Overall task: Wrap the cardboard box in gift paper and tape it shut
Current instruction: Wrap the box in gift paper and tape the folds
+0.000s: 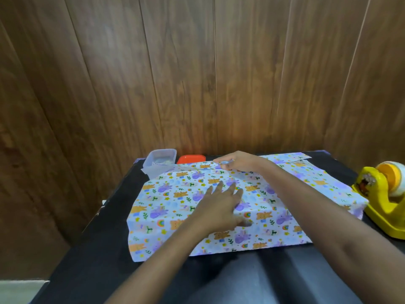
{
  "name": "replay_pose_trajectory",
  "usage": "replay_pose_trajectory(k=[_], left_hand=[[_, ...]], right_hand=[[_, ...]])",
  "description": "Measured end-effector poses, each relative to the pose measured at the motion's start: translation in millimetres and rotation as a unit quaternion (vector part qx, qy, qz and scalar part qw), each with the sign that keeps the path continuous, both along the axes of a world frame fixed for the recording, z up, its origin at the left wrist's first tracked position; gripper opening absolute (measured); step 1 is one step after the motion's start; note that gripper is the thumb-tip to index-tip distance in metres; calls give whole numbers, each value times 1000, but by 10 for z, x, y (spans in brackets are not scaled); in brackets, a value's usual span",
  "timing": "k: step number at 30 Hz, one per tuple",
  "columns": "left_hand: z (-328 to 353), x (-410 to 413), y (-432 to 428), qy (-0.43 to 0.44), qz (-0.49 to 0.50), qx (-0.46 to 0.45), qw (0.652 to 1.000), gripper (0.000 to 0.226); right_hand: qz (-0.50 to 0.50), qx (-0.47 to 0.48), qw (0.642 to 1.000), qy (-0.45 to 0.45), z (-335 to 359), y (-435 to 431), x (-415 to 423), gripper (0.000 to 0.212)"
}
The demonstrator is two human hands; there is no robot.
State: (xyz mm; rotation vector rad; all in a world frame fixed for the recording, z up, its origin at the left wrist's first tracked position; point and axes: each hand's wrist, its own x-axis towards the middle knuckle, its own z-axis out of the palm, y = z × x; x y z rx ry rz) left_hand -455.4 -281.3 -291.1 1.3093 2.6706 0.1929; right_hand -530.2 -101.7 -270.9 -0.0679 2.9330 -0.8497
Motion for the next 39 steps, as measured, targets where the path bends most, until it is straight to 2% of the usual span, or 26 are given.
replay_pose_trajectory(k=[2,3,7,10,16,22,26,28,30,33,39], left_hand=[[89,-86,-10,-69,17,50,996,62],[136,-187,-11,-80,32,73,994,64],[159,-811,84,53,115,0,992,82],[51,-1035,136,60,159,-30,985,79],[-35,-1016,182,81,210,-28,974,79],[-42,-1014,-40,61,310,-44,948,85],[23,-1018,-88,39,290,-43,955,75],[48,-993,0,27,194,-32,980,62],[38,-991,72,28,127,-58,990,56],[-1,-1050,29,21,140,-74,987,55],[7,-996,38,36,155,-67,985,56]], right_hand=[[10,19,1000,-1,-26,0,6,37],[11,30,999,4,-44,9,8,36],[16,78,996,29,-128,-6,28,37],[34,116,992,30,-168,13,15,41],[24,-19,998,61,-199,89,84,38],[37,22,998,45,-164,56,134,41],[45,54,997,24,-112,42,171,45],[51,111,992,12,-137,16,183,47],[45,169,985,-1,-181,-11,184,49],[6,211,977,-28,-189,7,231,54],[-77,212,972,-67,-144,310,429,60]])
